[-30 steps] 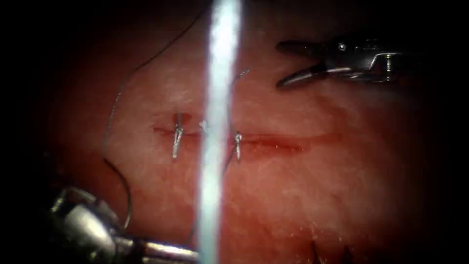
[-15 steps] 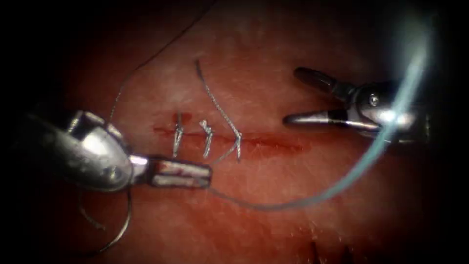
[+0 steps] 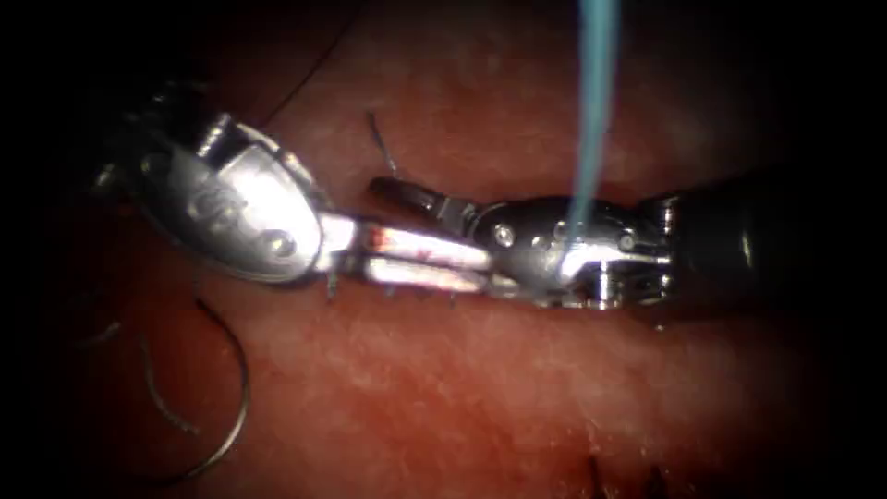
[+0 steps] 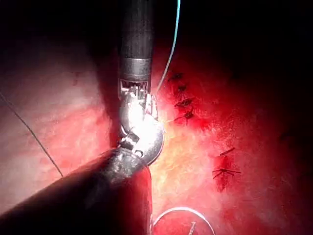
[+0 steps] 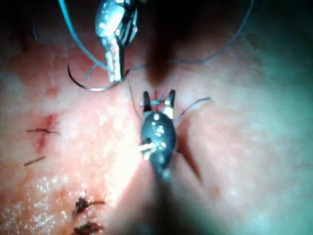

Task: Wound Closure

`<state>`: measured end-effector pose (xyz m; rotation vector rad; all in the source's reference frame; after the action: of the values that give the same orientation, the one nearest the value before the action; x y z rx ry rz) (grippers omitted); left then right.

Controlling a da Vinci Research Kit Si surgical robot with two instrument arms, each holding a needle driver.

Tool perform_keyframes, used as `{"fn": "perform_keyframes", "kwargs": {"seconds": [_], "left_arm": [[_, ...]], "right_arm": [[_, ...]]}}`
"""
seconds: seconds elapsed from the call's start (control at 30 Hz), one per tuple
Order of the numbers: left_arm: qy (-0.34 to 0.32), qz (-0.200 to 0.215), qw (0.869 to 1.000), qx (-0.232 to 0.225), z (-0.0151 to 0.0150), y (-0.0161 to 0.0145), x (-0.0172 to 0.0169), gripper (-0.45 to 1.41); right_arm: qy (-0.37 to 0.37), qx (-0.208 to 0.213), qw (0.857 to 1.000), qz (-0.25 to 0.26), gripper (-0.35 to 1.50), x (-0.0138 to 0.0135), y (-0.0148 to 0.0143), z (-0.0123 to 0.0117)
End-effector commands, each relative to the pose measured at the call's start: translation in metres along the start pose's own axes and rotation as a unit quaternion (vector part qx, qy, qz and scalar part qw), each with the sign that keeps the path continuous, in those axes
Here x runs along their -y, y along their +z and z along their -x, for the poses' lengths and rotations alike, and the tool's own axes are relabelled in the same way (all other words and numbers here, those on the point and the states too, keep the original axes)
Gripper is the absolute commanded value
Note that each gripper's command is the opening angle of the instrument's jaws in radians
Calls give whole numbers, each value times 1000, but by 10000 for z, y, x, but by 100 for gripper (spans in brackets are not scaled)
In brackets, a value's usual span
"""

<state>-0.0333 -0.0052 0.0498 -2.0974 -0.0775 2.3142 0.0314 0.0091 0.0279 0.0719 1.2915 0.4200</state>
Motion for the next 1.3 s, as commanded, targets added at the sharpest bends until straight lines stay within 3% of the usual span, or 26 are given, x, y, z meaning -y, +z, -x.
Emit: {"fn": "perform_keyframes", "kwargs": {"seconds": [0.03, 0.13, 0.5, 0.83, 1.03, 1.13, 1.3], "left_arm": [[-7, 0, 1000, -4, 6, 7, -4, -45], [-17, -3, 1000, -16, 12, 12, 5, -45], [-54, 0, 998, -36, 51, 8, 29, -45], [-63, -2, 997, -33, 89, 7, 35, -45], [-68, -5, 997, -35, 124, 8, 32, -45], [-68, -15, 997, -36, 150, 9, 29, -45], [-67, -21, 997, -32, 171, 3, 26, -45]], "right_arm": [[0, -4, 1000, -8, -20, 14, 12, 8], [-2, -10, 1000, -20, -35, 18, 14, 10], [-14, -57, 992, -113, -35, 21, 12, 10], [-20, -89, 985, -145, -35, 19, 8, 15], [8, -140, 977, -164, -35, 21, 5, 33], [51, -194, 965, -171, -35, 19, 5, 47], [80, -200, 961, -173, -35, 14, -4, 58]]}}
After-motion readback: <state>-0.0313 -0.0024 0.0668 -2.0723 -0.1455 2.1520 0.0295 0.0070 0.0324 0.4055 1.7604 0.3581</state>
